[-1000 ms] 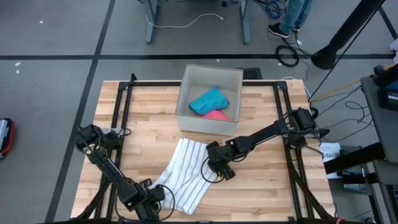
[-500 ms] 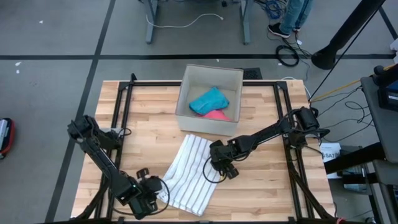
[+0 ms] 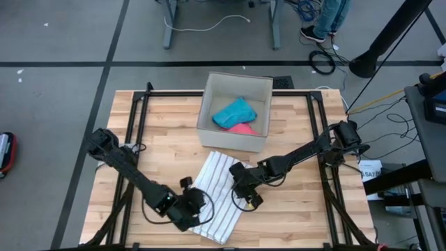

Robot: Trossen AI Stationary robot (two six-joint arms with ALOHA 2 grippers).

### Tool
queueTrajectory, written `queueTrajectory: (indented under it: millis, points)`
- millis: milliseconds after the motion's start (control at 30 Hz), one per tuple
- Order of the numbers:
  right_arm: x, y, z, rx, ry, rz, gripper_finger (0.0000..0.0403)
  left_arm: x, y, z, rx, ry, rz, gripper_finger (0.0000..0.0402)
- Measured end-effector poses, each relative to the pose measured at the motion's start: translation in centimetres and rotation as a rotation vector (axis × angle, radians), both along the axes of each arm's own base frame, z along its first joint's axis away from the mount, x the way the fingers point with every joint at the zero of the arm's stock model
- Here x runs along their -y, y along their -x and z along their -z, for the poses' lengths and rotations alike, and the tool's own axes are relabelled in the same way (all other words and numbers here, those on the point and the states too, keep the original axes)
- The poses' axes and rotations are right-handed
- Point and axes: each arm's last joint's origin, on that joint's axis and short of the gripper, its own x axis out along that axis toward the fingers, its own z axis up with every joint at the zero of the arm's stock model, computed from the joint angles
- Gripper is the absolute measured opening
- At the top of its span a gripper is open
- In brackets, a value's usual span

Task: Fold towel
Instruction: Fold the white towel

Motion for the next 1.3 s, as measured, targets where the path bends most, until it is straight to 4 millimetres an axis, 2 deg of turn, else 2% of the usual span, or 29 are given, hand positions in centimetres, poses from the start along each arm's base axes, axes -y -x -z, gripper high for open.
queueTrajectory:
  millis: [167,333,500,600,800,1033,1167,1300]
  points:
    - [-0.6,-0.3,-0.5,0.063,-0.021,-0.017,0.0196,-1.2,-2.1,1.5,-0.019,-0.008,0.005,0.0147]
    - [-0.6,-0.2,-0.4,0.046,-0.021,-0.006,0.0196,-1.9,-4.1,4.1,-0.097,0.054,0.074,0.0147]
    - [-0.6,0.1,-0.1,-0.002,-0.021,0.013,0.0196,-2.9,-4.2,6.1,-0.227,0.033,0.033,0.0147]
    - [-0.6,0.6,0.3,-0.060,0.007,0.024,0.0196,-3.3,-3.7,6.4,-0.286,0.017,0.009,0.0147]
    - [0.0,1.3,1.3,-0.106,0.024,0.048,0.0196,-3.2,-3.5,5.5,-0.258,0.010,0.039,0.0147]
    - [0.6,2.5,2.5,-0.185,0.076,0.101,0.0196,-3.3,-3.0,5.3,-0.289,-0.003,0.037,0.0147]
    - [0.8,3.1,2.6,-0.232,0.127,0.127,0.0196,-3.3,-3.3,5.2,-0.259,0.000,0.047,0.0147]
    - [0.3,3.2,1.9,-0.189,0.113,0.114,0.0196,-3.7,-4.3,5.1,-0.207,0.002,0.073,0.0147]
